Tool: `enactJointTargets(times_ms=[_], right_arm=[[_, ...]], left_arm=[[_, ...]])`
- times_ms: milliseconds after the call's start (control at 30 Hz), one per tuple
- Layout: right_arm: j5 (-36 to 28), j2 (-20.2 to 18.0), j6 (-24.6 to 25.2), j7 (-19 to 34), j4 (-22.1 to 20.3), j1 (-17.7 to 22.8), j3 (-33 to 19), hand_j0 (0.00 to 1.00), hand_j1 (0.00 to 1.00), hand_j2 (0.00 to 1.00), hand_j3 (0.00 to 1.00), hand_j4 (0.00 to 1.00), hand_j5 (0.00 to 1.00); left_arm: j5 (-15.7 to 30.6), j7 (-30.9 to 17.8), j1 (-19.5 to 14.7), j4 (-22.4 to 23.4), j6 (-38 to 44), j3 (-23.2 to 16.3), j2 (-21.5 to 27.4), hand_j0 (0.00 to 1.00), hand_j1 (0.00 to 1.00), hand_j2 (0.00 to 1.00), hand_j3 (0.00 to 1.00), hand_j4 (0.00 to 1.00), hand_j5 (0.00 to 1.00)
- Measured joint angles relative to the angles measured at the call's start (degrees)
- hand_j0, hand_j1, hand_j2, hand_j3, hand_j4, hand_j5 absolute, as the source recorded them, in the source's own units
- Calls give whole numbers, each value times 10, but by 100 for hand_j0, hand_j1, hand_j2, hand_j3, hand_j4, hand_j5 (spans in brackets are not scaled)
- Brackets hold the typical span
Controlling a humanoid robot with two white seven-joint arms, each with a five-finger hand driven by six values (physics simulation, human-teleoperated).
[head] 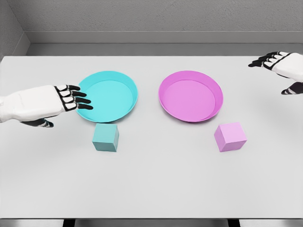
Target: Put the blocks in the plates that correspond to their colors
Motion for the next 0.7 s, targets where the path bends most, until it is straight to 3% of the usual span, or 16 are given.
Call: enactJointTargets(times_ms=[233, 400, 500, 700], right_arm=[[0, 3, 0, 2, -1, -8, -3, 100, 100, 100, 100, 100, 100], [0, 1, 0, 30, -15, -27, 1, 100, 100, 100, 100, 100, 100], [-1, -3, 1, 36, -41, -84, 66, 100, 100, 100, 100, 100, 100], [4, -27, 0, 39, -104, -100, 176, 100, 100, 100, 100, 100, 100]], left_arm=[[-17, -32, -11, -1, 0, -3, -38, 100, 100, 100, 100, 100, 100], [-37, -88, -28, -1, 0, -14, -84, 100, 100, 100, 100, 100, 100], [-40, -118, -30, -1, 0, -23, -107, 100, 100, 100, 100, 100, 100], [-42, -151, -40, -1, -1, -35, -139, 100, 100, 100, 100, 100, 100]])
